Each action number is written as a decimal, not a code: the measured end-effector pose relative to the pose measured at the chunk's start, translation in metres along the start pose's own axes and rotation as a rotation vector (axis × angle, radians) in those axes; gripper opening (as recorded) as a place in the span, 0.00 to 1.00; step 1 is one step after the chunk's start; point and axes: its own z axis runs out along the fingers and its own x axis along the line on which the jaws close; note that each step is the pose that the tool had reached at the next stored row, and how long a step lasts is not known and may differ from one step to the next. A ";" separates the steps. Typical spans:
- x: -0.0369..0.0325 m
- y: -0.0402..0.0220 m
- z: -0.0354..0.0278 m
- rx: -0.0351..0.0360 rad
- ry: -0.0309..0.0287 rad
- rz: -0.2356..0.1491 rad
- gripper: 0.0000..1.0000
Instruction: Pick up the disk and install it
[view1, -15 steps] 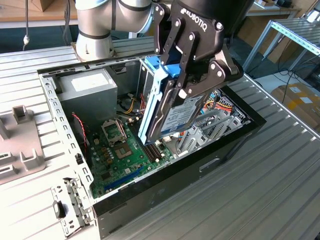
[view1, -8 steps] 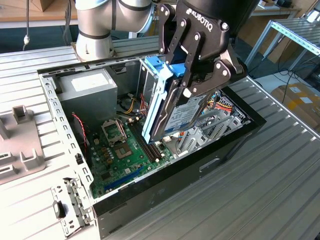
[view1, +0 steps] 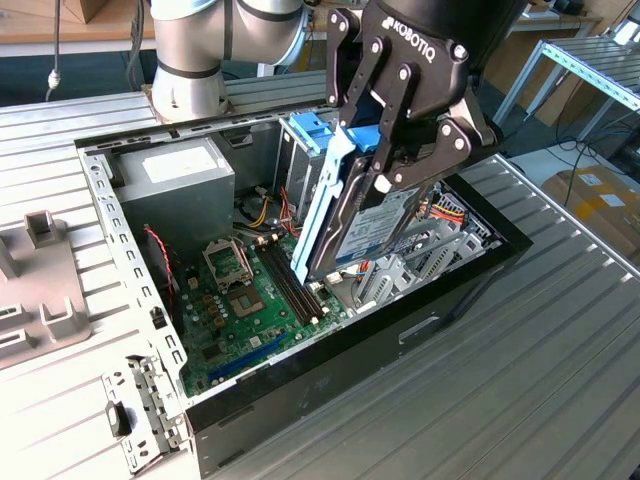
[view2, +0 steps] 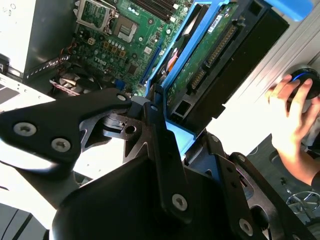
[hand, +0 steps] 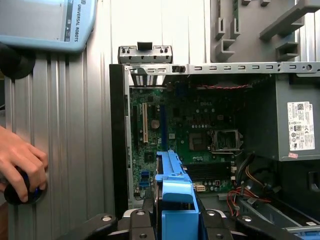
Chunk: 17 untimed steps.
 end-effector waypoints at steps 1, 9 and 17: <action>0.0000 -0.0007 0.0000 0.0000 0.0000 0.000 0.37; -0.0001 -0.0052 0.0001 0.0000 -0.0001 0.000 0.37; -0.0003 -0.0104 0.0000 0.0000 0.0000 0.000 0.37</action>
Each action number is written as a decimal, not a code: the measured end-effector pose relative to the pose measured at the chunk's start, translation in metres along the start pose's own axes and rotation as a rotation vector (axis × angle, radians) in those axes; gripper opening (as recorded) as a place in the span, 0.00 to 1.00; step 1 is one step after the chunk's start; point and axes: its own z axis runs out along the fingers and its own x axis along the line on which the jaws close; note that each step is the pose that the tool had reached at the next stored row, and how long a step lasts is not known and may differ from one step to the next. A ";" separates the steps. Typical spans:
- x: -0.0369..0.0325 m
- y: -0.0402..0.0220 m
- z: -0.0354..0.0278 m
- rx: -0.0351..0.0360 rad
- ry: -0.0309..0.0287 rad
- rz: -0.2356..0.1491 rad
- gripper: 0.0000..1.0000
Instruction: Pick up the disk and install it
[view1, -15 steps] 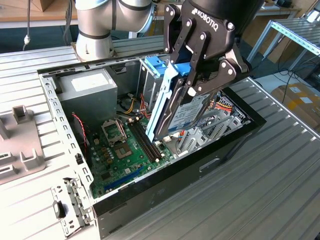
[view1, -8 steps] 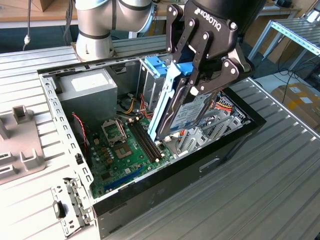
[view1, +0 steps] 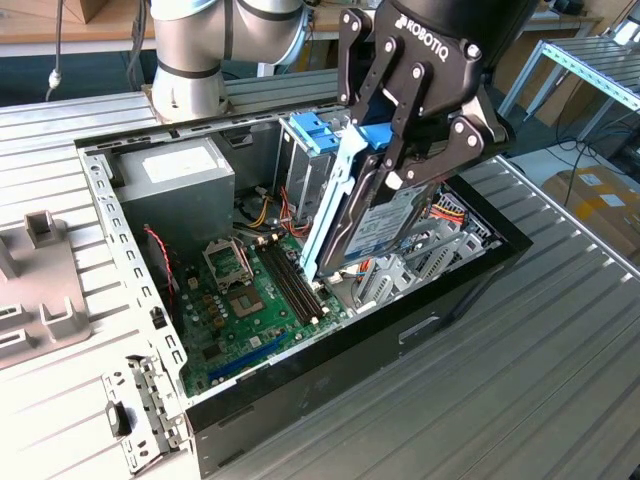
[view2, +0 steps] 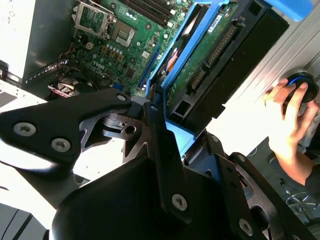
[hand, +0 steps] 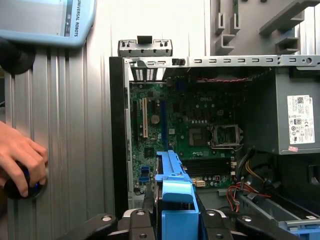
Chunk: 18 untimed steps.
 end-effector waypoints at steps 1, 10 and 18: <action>0.0000 -0.0005 0.0000 0.0000 0.0000 0.000 0.37; -0.0003 -0.0097 0.0001 0.0000 -0.0001 0.000 0.37; -0.0011 -0.0388 0.0015 0.0000 0.0000 0.000 0.37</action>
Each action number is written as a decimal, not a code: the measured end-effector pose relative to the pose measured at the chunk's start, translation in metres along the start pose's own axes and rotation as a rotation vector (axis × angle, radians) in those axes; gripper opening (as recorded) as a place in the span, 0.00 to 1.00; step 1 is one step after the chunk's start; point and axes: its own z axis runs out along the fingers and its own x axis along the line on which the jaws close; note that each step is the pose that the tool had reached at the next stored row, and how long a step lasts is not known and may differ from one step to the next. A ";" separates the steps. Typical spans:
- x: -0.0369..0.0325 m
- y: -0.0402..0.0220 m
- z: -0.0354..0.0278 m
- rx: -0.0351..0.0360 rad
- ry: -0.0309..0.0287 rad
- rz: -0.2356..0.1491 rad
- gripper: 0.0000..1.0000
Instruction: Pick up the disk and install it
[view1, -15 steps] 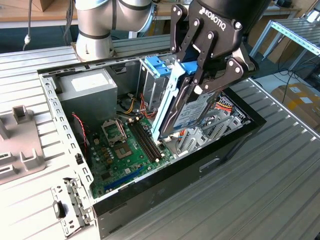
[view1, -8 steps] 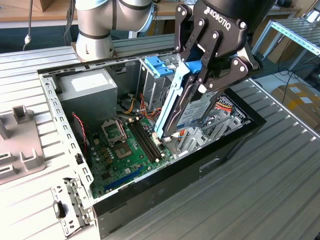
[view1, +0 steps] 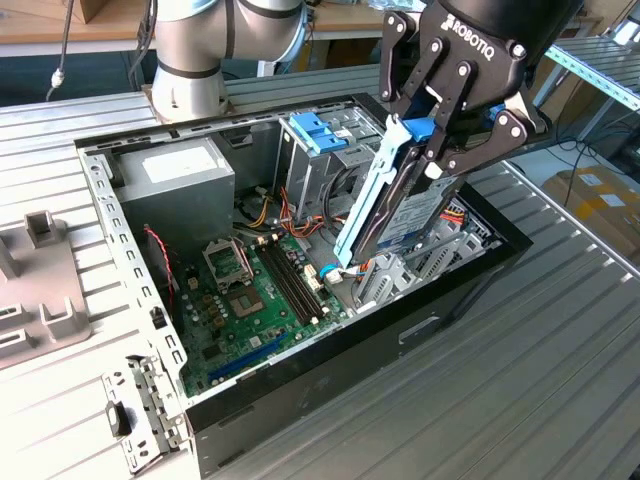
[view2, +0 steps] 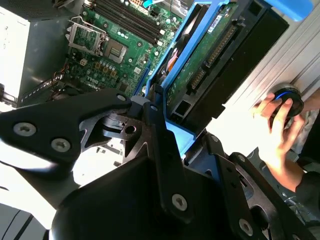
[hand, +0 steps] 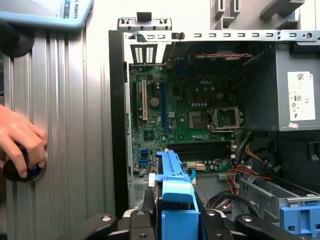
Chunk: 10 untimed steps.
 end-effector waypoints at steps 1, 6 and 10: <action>-0.0001 -0.0016 0.0001 0.0000 0.0000 0.000 0.37; -0.0003 -0.0126 0.0002 -0.0003 0.0002 0.000 0.37; -0.0001 -0.0183 0.0005 -0.0005 0.0001 0.000 0.37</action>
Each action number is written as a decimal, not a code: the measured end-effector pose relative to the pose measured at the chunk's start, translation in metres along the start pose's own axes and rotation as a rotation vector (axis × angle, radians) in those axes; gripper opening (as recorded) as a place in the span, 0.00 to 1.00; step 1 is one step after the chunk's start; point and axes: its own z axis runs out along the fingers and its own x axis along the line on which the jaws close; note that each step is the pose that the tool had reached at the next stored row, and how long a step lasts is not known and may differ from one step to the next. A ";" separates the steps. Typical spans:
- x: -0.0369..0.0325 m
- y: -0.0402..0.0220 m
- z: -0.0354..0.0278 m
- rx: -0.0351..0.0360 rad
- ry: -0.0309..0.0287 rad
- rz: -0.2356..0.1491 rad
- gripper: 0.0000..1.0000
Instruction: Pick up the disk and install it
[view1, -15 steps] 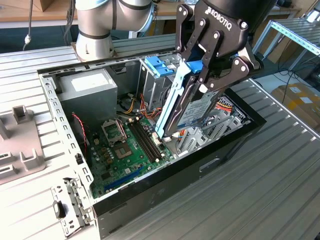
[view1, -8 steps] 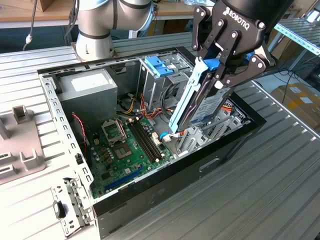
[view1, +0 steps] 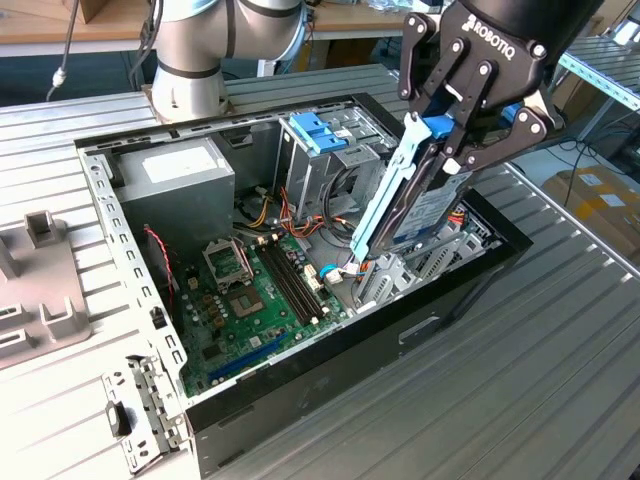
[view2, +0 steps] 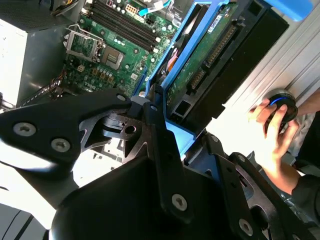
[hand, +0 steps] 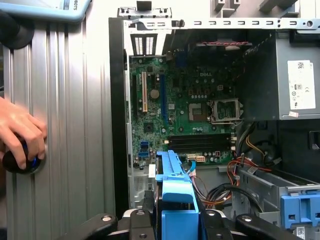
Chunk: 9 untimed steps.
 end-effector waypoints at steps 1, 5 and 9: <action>0.0003 -0.0021 0.0002 0.0001 -0.0003 0.000 0.37; 0.0024 -0.0058 0.0002 -0.0001 -0.0001 0.000 0.37; 0.0044 -0.0093 0.0002 0.0000 0.0000 0.000 0.37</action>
